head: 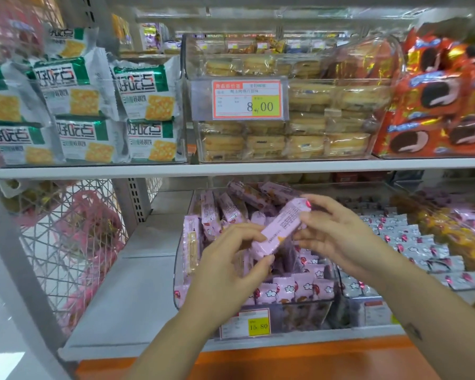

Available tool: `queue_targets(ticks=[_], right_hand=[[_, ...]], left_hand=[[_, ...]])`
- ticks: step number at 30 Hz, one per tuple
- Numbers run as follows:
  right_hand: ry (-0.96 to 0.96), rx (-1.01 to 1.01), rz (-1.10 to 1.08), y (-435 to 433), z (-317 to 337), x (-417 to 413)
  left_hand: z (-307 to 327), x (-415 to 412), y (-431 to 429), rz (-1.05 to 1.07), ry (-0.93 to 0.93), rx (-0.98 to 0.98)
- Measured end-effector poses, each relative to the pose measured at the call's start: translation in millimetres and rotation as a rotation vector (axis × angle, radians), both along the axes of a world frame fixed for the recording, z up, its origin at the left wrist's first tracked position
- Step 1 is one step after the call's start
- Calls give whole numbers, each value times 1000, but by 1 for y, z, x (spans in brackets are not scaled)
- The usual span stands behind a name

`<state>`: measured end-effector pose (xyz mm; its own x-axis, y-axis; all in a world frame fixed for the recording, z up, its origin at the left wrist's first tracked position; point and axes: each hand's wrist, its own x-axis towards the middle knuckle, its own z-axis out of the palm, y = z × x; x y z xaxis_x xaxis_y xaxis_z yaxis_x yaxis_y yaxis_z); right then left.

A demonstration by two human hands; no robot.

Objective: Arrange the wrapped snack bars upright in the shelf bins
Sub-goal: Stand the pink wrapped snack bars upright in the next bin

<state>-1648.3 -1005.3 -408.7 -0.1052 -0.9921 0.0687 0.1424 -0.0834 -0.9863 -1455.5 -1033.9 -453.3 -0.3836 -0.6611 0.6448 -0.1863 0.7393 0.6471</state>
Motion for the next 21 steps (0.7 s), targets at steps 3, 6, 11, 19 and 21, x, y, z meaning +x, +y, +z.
queue_targets(ticks=[3,6,11,19,21], right_hand=[[10,-16,-92,11,-9,-20],[78,-77,-337,18,-18,-40],[9,-98,-509,23,-35,-59],[-36,-104,-462,26,-42,-74],[-26,-105,-430,28,-43,-75]], left_hand=[[0,-3,-2,31,-111,17],[8,-1,-9,46,-175,137],[30,-10,-29,-165,-419,538],[41,-66,-50,-318,-1127,601],[38,-73,-53,-333,-1266,613]])
